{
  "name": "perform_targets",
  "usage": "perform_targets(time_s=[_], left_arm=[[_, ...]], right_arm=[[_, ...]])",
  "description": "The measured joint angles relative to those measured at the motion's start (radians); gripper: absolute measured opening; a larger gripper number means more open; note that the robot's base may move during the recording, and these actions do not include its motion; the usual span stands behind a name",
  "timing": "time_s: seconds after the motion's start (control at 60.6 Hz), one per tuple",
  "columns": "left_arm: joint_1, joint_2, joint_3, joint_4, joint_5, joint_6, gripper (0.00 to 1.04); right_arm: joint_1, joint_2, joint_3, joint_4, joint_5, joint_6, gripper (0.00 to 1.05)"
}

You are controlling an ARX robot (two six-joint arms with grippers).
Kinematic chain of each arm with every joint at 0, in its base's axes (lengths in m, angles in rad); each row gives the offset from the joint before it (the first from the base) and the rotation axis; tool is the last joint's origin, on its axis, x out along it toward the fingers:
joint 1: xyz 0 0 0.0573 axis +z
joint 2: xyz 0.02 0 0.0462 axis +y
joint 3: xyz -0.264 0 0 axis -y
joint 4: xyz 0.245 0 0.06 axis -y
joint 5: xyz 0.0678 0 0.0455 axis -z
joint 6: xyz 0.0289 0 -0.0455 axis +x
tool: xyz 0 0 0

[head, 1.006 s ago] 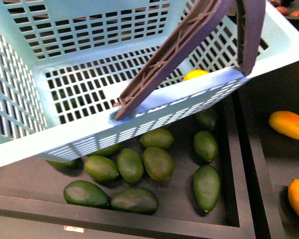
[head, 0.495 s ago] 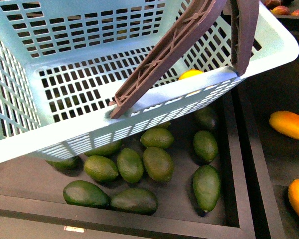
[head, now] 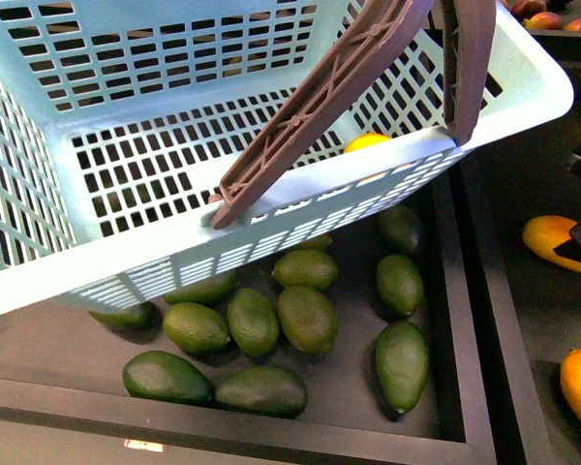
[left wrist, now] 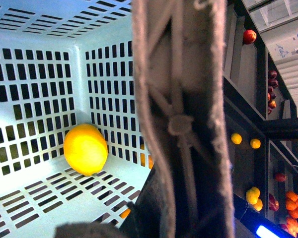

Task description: Pick lemon and mango into basket

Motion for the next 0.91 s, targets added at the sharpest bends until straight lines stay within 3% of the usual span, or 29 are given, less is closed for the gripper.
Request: perform_targets(time_s=[0.412,0.66,0.792,0.907], left_arm=[[0.000,0.000,0.000,0.000,-0.003,0.000,0.04],[0.000,0.000,0.000,0.000,-0.002,0.000,0.04],[0.000,0.000,0.000,0.000,-0.002,0.000,0.04],[0.000,0.000,0.000,0.000,0.000,0.000,0.04]], right_arm=[[0.047,0.153,0.234,-0.076,0.039,0.001,0.96],[0.039,0.179,0.225,-0.126,0.075,0.003,0.96],[0.010,0.158,0.148,-0.087,0.074,0.018,0.73],[-0.010,0.127,0.089,-0.047,0.049,0.058,0.62]])
